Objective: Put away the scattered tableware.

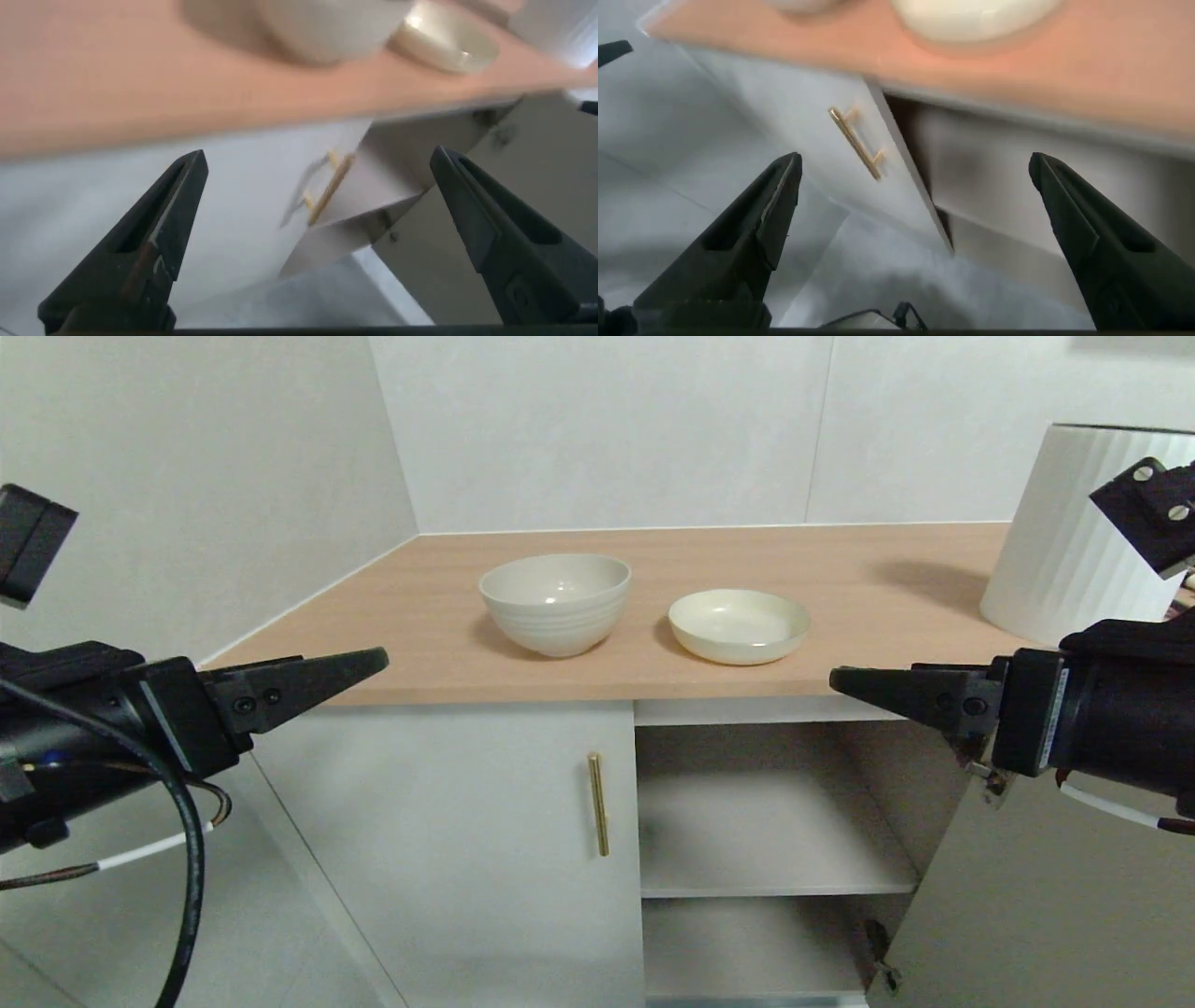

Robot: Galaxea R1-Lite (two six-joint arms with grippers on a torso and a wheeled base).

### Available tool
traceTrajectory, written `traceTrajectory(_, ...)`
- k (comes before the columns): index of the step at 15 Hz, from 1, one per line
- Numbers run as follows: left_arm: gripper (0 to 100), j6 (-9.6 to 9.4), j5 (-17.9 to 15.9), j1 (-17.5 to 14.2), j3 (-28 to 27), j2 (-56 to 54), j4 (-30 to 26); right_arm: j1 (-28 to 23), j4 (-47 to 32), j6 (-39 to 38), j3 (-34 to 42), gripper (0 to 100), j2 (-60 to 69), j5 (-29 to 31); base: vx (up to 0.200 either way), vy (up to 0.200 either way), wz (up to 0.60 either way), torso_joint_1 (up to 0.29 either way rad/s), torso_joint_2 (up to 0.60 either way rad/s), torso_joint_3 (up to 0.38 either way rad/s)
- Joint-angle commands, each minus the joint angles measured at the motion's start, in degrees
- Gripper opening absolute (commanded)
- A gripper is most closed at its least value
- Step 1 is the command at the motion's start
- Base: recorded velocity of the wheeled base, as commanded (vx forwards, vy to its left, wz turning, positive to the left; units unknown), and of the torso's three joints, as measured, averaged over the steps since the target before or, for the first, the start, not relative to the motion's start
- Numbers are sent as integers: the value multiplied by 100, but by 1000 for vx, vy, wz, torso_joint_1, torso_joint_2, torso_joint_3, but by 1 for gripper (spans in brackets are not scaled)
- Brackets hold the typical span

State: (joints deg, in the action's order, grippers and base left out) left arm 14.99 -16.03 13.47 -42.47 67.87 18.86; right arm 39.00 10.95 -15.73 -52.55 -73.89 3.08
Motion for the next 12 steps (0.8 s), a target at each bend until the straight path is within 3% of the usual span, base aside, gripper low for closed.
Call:
traceTrajectory(1,100,12,12,24,-95,271,-5,-6,13,8,-9,100,-135,-1,0,0,0,95,-559,-300)
traceTrajectory(4,100,47,12,33,-314,658,-14,-94,180,122,-9,100,-267,-10,0,0,0,162,-474,-300)
traceTrajectory(7,100,47,21,68,-868,1449,-23,-156,276,122,-27,100,-486,-36,0,0,0,173,-476,-295)
traceTrajectory(9,100,135,56,77,-1114,1765,-31,-235,408,201,-27,100,-671,-36,0,0,0,159,-395,-249)
traceTrajectory(10,100,469,109,182,-1334,1985,-146,-393,742,298,-27,100,-978,-27,0,0,0,76,-183,-119)
traceTrajectory(11,100,689,214,226,-1457,2020,-401,-419,892,333,-88,100,-1198,8,0,0,0,51,-115,-61)
traceTrajectory(12,100,953,381,235,-1747,2055,-954,-472,874,289,-361,100,-1444,78,0,0,0,22,-71,-36)
